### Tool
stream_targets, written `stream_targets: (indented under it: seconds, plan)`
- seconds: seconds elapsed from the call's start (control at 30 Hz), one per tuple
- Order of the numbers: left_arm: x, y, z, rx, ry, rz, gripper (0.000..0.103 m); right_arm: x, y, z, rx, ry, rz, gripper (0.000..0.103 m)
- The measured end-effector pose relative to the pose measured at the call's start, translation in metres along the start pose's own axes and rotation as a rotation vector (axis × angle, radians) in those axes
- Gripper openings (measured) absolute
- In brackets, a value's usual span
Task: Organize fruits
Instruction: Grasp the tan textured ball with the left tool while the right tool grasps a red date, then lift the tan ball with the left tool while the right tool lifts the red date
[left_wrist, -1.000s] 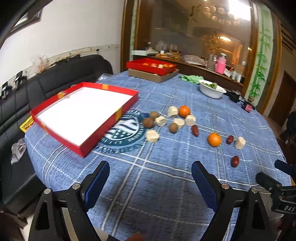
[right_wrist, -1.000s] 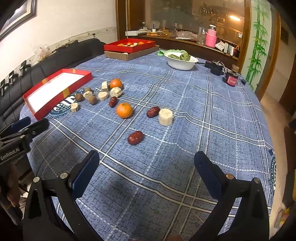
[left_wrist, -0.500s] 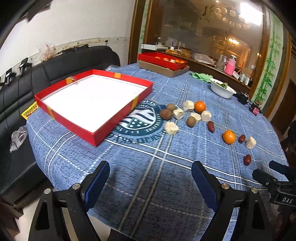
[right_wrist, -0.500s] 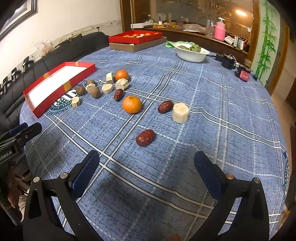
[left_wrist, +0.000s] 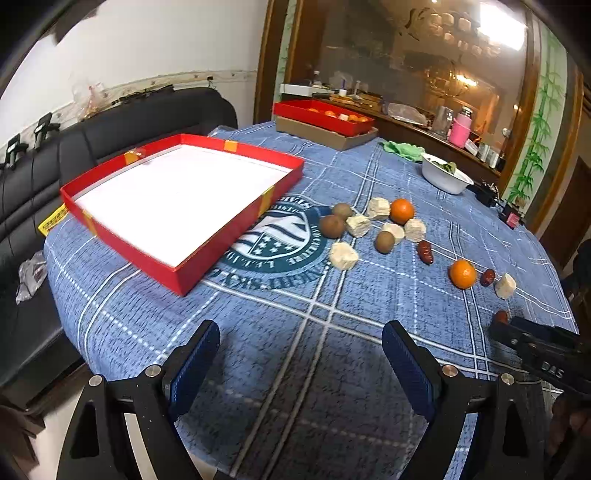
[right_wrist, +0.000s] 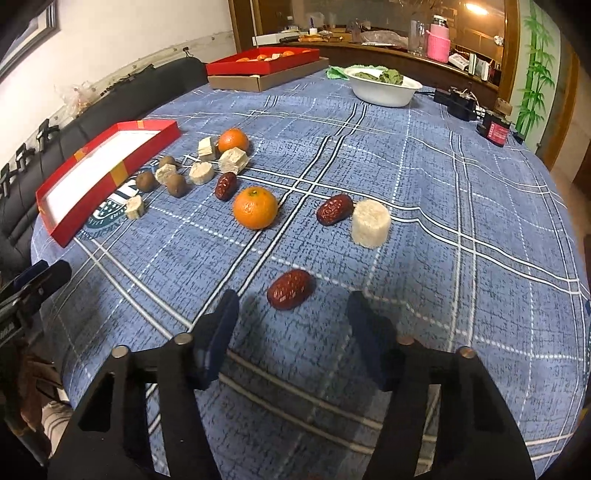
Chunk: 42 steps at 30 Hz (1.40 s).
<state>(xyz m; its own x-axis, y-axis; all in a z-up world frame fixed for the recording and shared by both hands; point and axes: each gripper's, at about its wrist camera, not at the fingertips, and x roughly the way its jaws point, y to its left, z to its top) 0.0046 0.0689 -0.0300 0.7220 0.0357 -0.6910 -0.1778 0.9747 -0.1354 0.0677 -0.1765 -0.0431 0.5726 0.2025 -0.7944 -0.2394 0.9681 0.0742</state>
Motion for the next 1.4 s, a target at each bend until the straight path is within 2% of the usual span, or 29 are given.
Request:
stream_targets:
  seconds: [0.07,0.1,0.13,0.17,0.33,0.4,0.47,0.5,0.53,0.6,0.63,0.7,0.73,0.8,0.87,1.07,1.4]
  plan:
    - [0.002,-0.005,0.004,0.011,-0.001,-0.001,0.088,0.006,0.001,0.004,0.006,0.017,0.019,0.042]
    - [0.004,-0.008,0.007,0.018,0.001,-0.001,0.088,0.008,0.002,0.007,0.006,0.023,0.007,0.038]
    - [0.006,-0.011,0.01,0.025,0.005,0.002,0.088,0.01,0.004,0.009,0.002,0.025,-0.013,0.028]
    - [0.008,-0.014,0.012,0.033,0.006,0.003,0.088,0.012,0.004,0.011,-0.001,0.029,-0.029,0.025]
    - [0.029,-0.033,0.034,0.077,0.025,0.014,0.081,0.009,0.001,0.008,-0.001,0.025,-0.011,0.025]
    - [0.043,-0.039,0.042,0.091,0.065,0.048,0.074,0.008,-0.003,0.007,0.015,0.021,0.006,0.025]
    - [0.059,-0.044,0.049,0.093,0.102,0.041,0.068,0.008,-0.006,0.007,0.033,0.018,0.025,0.025]
    - [0.07,-0.046,0.052,0.098,0.118,0.079,0.065,0.008,-0.007,0.006,0.038,0.017,0.032,0.025]
    - [0.079,-0.047,0.054,0.103,0.144,0.105,0.053,0.008,-0.008,0.006,0.045,0.016,0.039,0.025]
    - [0.091,-0.046,0.056,0.085,0.183,0.098,0.047,0.008,-0.01,0.007,0.054,0.015,0.052,0.025]
    - [0.093,-0.047,0.058,0.081,0.167,0.108,0.045,0.008,-0.011,0.006,0.06,0.014,0.06,0.025]
    - [0.097,-0.05,0.06,0.09,0.157,0.117,0.036,0.008,-0.012,0.006,0.069,0.013,0.074,0.025]
    - [0.097,-0.053,0.059,0.104,0.149,0.108,0.025,0.008,-0.012,0.006,0.069,0.013,0.079,0.025]
    - [0.097,-0.059,0.057,0.124,0.143,0.119,0.025,0.008,-0.011,0.006,0.064,0.013,0.09,0.025]
    - [0.094,-0.062,0.055,0.124,0.146,0.092,0.025,0.008,-0.011,0.006,0.063,0.014,0.096,0.025]
    - [0.074,-0.071,0.047,0.133,0.127,0.073,0.025,0.008,-0.01,0.006,0.053,0.014,0.101,0.025]
    - [0.048,-0.074,0.036,0.126,0.098,0.037,0.025,-0.003,0.008,-0.004,-0.017,0.01,0.053,0.025]
